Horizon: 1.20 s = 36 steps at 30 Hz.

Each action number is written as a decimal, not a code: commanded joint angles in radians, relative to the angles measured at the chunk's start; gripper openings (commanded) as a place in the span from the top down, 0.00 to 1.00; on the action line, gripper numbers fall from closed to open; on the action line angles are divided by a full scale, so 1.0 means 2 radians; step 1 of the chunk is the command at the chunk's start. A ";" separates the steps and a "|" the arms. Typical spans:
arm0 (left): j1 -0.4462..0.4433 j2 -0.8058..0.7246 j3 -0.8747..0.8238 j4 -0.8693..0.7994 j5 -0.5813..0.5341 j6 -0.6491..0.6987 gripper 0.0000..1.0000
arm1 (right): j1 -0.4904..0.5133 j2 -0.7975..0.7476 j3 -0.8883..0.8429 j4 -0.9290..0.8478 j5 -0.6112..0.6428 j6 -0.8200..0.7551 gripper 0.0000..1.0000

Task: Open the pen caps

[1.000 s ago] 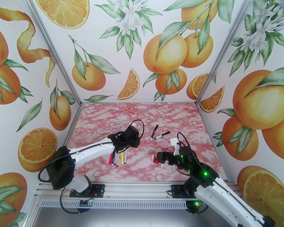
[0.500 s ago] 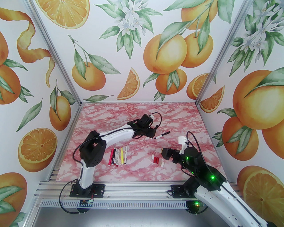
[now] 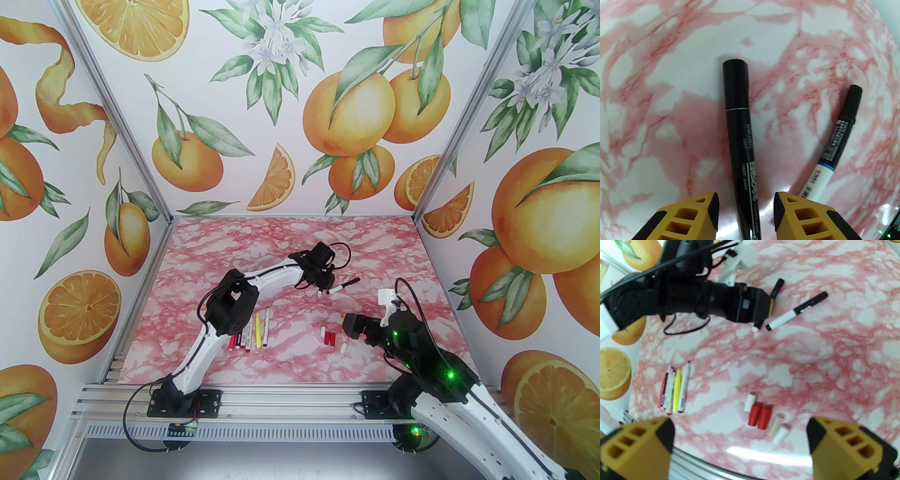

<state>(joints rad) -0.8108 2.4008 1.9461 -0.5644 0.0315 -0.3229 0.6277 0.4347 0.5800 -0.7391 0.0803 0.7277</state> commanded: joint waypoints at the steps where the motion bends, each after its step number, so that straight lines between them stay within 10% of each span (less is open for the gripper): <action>1: 0.003 0.011 0.024 -0.015 -0.012 0.013 0.59 | 0.002 -0.004 0.011 -0.011 0.012 0.007 0.01; 31: -0.008 0.045 0.061 -0.104 -0.151 0.133 0.82 | 0.001 -0.018 -0.020 0.000 0.004 0.025 0.01; 36: -0.006 0.001 0.042 -0.099 -0.106 0.132 0.83 | 0.002 -0.027 -0.027 0.002 0.003 0.031 0.01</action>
<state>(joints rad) -0.8284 2.4557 2.0502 -0.7052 -0.2153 -0.0856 0.6281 0.3985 0.5404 -0.7380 0.0799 0.7708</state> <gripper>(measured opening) 0.179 0.987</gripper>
